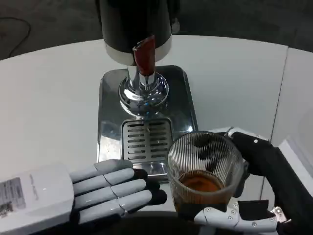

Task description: Grasp the cup under the faucet to collect the drink, then remove the cup.

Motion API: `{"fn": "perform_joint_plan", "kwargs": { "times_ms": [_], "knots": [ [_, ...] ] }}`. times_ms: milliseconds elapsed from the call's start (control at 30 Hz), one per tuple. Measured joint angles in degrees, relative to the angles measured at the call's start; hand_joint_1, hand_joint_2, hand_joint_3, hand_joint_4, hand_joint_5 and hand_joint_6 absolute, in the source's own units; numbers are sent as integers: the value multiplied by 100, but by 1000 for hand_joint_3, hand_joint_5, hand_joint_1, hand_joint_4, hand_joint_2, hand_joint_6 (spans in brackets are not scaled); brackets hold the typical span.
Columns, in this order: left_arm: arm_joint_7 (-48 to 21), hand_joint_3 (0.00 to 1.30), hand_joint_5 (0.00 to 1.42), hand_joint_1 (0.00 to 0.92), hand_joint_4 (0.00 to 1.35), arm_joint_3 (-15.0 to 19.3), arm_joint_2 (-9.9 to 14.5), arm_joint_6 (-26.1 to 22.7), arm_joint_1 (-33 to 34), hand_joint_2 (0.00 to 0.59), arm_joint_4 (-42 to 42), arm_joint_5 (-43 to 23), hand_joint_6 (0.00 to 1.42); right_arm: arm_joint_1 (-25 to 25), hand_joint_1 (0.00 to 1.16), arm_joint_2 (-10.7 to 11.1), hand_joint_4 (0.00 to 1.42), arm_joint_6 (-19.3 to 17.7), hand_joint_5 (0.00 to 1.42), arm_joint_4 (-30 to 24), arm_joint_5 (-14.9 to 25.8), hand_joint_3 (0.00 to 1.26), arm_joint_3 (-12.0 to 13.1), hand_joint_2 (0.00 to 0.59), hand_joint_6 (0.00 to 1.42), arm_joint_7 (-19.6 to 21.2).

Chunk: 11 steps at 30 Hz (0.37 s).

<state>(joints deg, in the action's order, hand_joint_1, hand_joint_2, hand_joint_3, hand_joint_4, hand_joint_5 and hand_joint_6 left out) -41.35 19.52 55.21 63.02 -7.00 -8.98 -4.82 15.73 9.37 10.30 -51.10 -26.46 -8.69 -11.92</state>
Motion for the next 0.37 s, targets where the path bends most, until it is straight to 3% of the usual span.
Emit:
{"fn": "perform_joint_plan", "kwargs": {
  "times_ms": [367],
  "knots": [
    [0,0,0,0,0,18,15,-18,-43,104,-87,0,0,0,918,2,806,0,1006,0,56,762,56,119,1013,0]
  ]
}}
